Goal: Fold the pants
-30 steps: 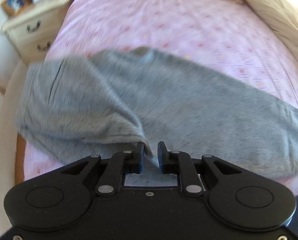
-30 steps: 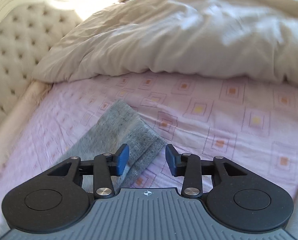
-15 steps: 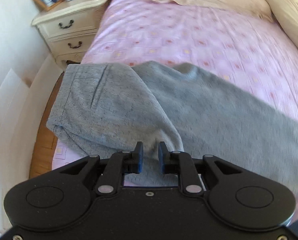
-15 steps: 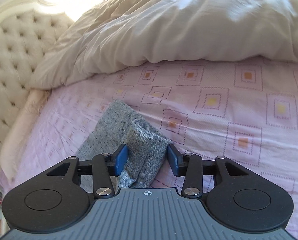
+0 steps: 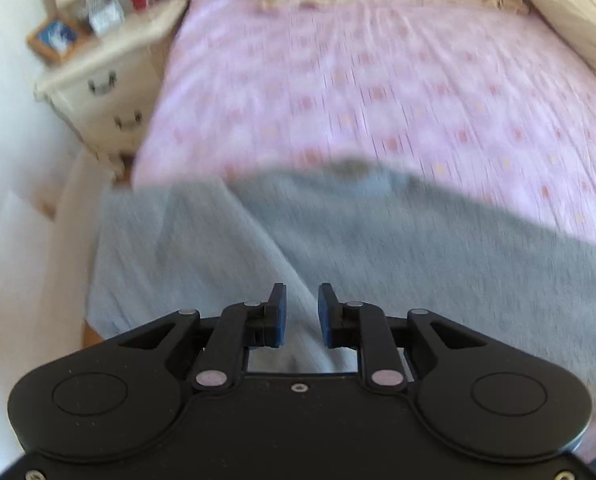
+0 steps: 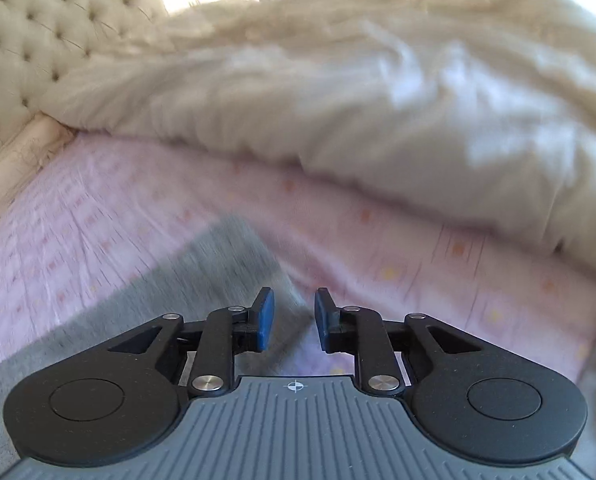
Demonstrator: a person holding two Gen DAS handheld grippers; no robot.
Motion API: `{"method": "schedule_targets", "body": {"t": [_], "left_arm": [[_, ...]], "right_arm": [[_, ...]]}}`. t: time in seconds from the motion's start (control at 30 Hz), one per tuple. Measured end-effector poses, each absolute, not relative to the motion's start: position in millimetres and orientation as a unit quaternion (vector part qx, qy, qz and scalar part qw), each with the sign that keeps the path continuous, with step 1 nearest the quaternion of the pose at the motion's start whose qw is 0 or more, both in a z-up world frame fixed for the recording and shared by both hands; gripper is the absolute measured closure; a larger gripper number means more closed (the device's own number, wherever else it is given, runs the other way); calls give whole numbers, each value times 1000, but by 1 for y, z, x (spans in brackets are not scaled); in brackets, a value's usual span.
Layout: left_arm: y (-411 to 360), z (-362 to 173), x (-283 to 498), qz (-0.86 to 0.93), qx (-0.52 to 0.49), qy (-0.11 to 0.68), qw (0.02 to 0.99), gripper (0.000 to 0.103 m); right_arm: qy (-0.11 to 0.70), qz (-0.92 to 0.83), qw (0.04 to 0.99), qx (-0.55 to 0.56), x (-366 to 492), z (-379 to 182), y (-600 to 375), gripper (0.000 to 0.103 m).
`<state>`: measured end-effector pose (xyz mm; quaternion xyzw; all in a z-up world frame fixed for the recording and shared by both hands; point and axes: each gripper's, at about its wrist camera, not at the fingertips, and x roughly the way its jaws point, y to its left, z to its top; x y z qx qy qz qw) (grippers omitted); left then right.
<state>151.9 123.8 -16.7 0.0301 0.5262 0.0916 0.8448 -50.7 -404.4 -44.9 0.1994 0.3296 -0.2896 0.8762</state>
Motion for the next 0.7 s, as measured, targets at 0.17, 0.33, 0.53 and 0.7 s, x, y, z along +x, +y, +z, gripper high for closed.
{"method": "schedule_targets", "body": {"t": [0.17, 0.33, 0.53, 0.7], "left_arm": [[135, 12, 187, 69, 87, 525, 844, 66], [155, 8, 200, 80, 176, 537, 821, 66], [212, -8, 173, 86, 152, 578, 797, 66], [247, -43, 153, 83, 137, 622, 767, 67]], "right_arm": [[291, -215, 924, 123, -39, 6, -354, 76], [300, -68, 950, 52, -11, 33, -277, 75], [318, 126, 937, -74, 18, 20, -148, 75], [300, 269, 899, -170, 22, -3, -39, 75]]}}
